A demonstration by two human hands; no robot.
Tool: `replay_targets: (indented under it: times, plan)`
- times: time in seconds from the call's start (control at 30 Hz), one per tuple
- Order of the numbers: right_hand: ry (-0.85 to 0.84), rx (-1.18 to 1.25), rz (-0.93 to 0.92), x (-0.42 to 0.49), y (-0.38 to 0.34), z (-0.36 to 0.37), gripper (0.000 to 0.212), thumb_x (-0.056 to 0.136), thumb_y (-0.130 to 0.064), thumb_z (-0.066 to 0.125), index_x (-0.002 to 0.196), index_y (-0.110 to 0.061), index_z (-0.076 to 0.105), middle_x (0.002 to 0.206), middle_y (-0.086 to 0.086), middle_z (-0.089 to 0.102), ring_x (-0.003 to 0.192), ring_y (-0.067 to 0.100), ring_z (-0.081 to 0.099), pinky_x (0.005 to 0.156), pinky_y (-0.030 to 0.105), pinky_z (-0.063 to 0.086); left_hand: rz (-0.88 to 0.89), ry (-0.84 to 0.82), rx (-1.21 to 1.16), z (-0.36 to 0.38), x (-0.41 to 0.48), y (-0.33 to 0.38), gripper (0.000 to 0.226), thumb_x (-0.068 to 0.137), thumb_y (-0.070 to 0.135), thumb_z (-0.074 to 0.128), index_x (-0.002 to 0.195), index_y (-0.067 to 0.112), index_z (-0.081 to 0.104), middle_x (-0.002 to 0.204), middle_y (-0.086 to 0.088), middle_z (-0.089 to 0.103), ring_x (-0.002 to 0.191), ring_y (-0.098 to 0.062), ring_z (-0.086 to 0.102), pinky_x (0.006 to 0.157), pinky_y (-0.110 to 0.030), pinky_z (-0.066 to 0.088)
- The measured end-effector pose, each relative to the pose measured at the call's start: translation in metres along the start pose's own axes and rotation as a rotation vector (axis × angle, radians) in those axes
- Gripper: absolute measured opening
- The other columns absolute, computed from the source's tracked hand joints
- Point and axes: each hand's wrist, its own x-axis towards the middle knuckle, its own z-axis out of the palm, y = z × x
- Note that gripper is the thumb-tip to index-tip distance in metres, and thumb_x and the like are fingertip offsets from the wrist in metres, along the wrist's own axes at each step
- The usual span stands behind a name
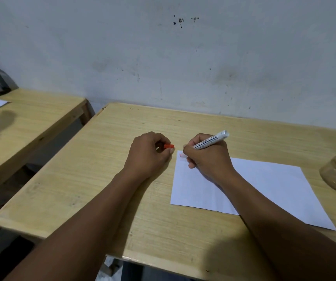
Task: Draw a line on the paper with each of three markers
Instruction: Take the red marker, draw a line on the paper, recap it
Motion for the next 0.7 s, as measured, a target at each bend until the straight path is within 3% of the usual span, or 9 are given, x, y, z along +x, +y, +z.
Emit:
replay_targets:
  times: [0.1,0.2,0.33,0.43,0.57,0.7]
  plan:
    - [0.000,0.032,0.019,-0.003,-0.007,-0.002,0.014,0.074,-0.007,0.078,0.066,-0.011,0.067,0.065,0.018,0.071,0.051,0.024,0.065,0.046,0.028,0.046,0.000,-0.005,-0.008,0.000,0.000,0.001,0.014,0.081,0.028,0.080,0.093,0.021,0.079,0.088,0.006,0.075,0.080,-0.004,0.064,0.073,-0.019,0.049]
    - [0.069,0.200,0.108,0.001,-0.018,-0.008,0.013,0.086,-0.015,0.070,0.073,-0.013,0.065,0.061,0.010,0.068,0.044,0.018,0.056,0.041,0.023,0.034,-0.067,-0.019,-0.083,0.000,0.001,-0.001,0.018,0.080,0.029,0.082,0.096,0.022,0.080,0.089,0.009,0.075,0.084,0.001,0.066,0.073,-0.011,0.046]
    - [0.131,0.451,0.250,0.010,-0.034,-0.024,0.016,0.087,-0.022,0.075,0.077,-0.015,0.065,0.057,0.003,0.061,0.038,0.008,0.043,0.037,0.017,0.027,-0.187,-0.062,-0.254,-0.007,0.002,0.010,0.015,0.086,0.022,0.079,0.098,0.014,0.081,0.088,0.006,0.078,0.078,0.001,0.071,0.072,-0.016,0.050]
    - [0.085,0.453,0.200,0.013,-0.051,-0.041,0.018,0.088,-0.022,0.078,0.084,-0.010,0.065,0.060,0.005,0.061,0.037,0.007,0.047,0.035,0.017,0.030,-0.292,-0.124,-0.590,-0.013,0.007,0.028,0.016,0.092,0.005,0.071,0.103,-0.005,0.076,0.086,-0.007,0.074,0.064,0.001,0.071,0.057,-0.009,0.049]
    - [-0.079,0.487,0.230,0.004,-0.067,-0.065,0.010,0.093,-0.018,0.064,0.086,-0.012,0.066,0.067,0.008,0.067,0.045,0.012,0.061,0.046,0.022,0.041,-0.306,-0.248,-0.669,-0.011,0.025,0.040,0.019,0.091,0.028,0.073,0.102,0.015,0.082,0.090,0.001,0.075,0.080,-0.011,0.065,0.064,-0.021,0.045]
    - [-0.038,0.509,0.226,-0.006,-0.068,-0.083,0.012,0.091,-0.012,0.056,0.085,-0.009,0.065,0.067,0.010,0.067,0.045,0.015,0.061,0.053,0.026,0.039,-0.315,-0.376,-0.781,0.001,0.031,0.060,0.017,0.089,0.034,0.074,0.097,0.021,0.083,0.087,0.004,0.074,0.084,-0.016,0.066,0.077,-0.033,0.043]
